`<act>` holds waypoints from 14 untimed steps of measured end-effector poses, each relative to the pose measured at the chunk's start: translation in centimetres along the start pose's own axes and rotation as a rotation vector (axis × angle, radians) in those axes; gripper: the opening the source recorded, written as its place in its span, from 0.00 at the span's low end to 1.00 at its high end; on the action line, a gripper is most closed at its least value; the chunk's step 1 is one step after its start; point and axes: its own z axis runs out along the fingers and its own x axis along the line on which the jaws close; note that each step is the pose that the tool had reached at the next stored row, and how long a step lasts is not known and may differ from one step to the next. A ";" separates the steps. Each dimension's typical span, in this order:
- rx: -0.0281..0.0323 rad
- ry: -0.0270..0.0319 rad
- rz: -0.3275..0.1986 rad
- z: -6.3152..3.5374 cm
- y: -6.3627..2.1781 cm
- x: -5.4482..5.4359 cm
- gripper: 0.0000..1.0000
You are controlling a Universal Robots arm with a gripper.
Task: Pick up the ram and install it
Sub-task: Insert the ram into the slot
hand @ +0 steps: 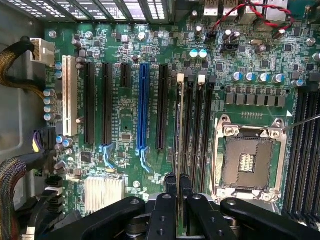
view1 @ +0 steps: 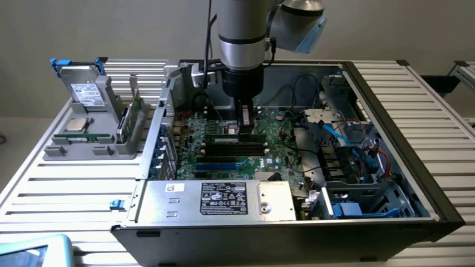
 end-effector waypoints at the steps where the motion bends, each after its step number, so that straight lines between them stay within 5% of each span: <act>1: 0.0001 -0.0001 0.000 0.05 0.01 0.0 0.14; 14: 0.0001 -0.0020 0.000 1.08 0.06 0.0 0.14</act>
